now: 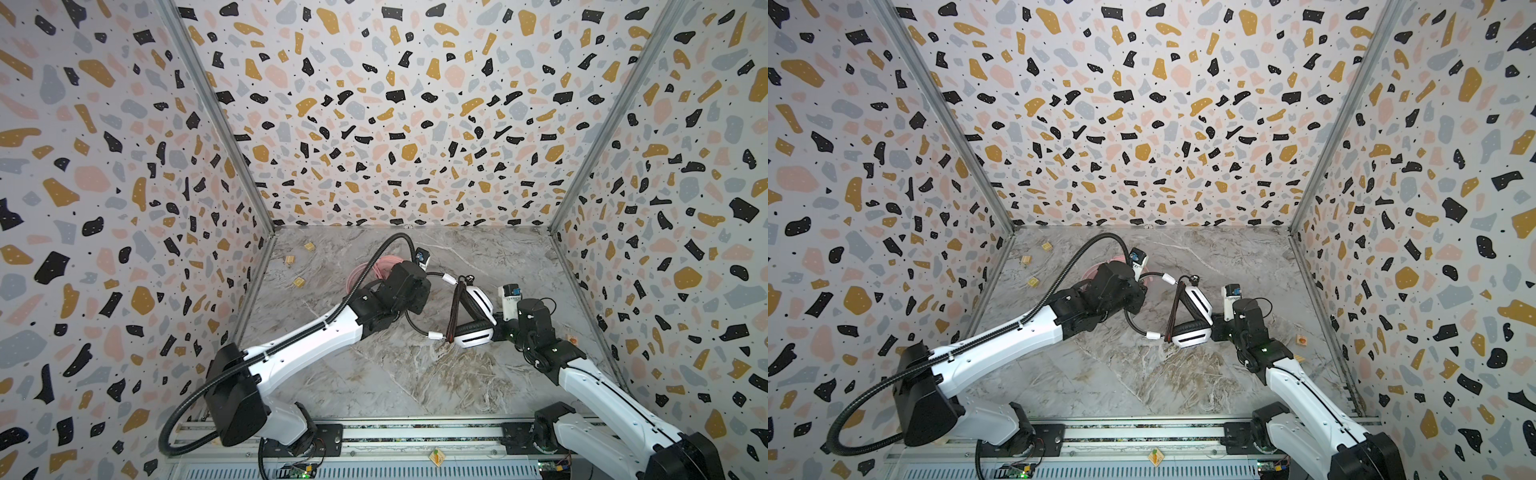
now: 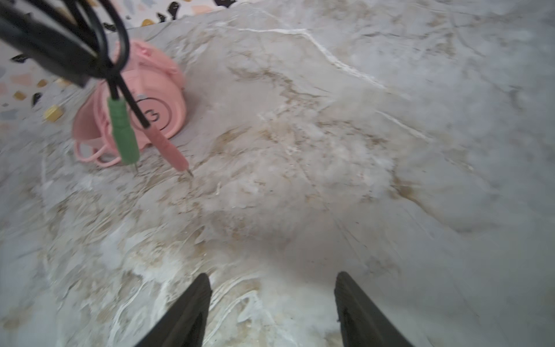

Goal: Wrap the headphones
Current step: 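Lower the wrapped headset onto the table with the left gripper and release it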

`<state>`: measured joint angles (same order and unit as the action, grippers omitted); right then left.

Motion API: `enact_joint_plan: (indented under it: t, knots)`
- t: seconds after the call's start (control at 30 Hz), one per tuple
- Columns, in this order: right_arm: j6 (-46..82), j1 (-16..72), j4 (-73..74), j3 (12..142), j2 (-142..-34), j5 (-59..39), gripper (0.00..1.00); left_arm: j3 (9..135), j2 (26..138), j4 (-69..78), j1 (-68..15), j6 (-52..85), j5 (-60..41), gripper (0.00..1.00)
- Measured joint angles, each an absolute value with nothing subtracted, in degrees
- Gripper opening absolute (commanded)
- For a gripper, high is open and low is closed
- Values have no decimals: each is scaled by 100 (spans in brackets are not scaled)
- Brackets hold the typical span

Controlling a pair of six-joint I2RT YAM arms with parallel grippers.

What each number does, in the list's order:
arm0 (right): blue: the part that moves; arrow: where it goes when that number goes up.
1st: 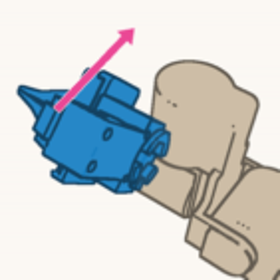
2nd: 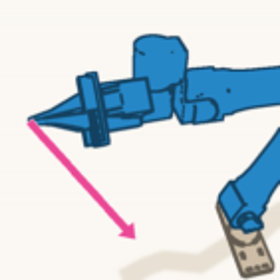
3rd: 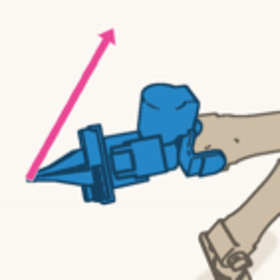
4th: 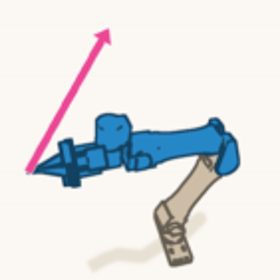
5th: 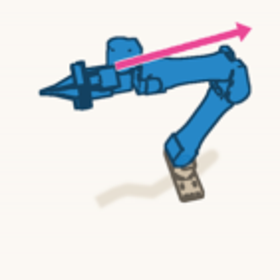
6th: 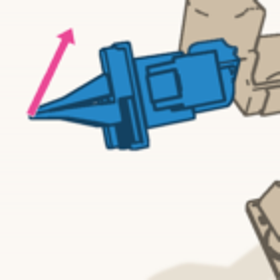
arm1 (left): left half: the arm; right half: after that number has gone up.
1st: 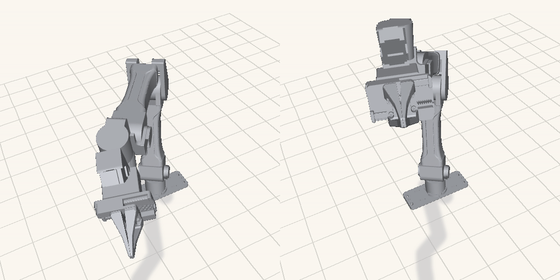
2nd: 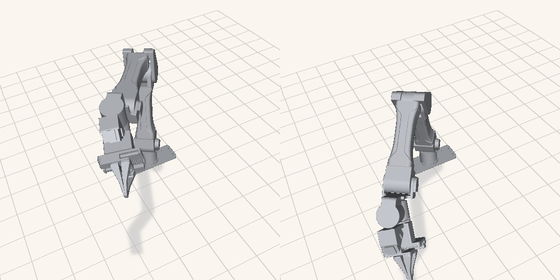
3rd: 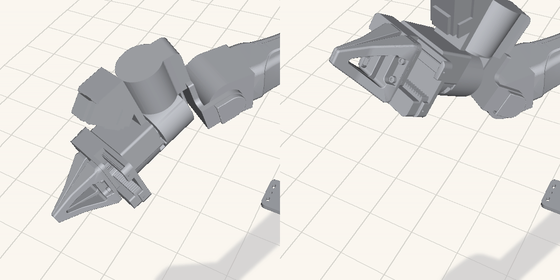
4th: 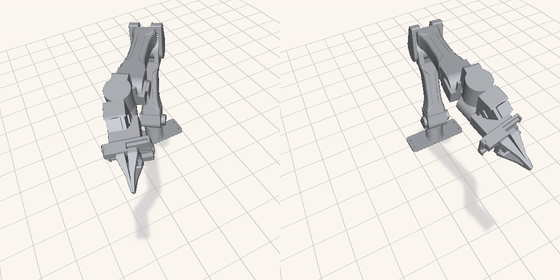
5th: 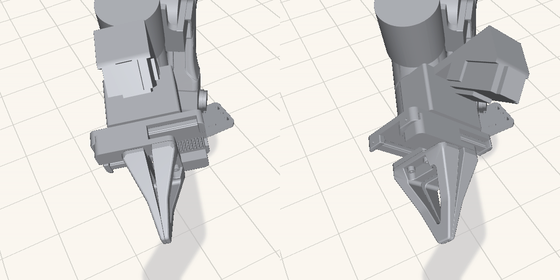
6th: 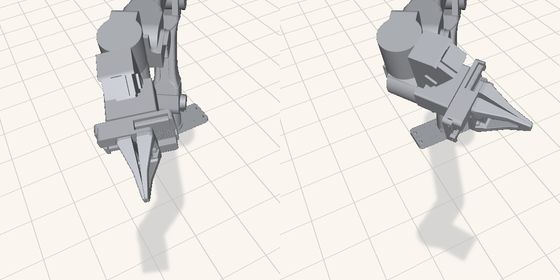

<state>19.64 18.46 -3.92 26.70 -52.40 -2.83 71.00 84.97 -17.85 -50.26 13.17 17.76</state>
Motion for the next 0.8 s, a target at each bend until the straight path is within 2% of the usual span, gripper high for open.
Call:
enact_joint_plan:
  t: [0.23,0.5,0.8]
  knots:
    - [2296,642,-429,2353,-4917,-139,69,7216,9509,-1402,-5087,1758,1481,0]
    - [2506,143,-331,2255,-4466,-307,68,7430,10429,-1173,-5428,2084,1015,0]
    - [2547,75,-128,2257,-4718,-663,68,9677,12263,-2014,-5240,1892,1219,0]
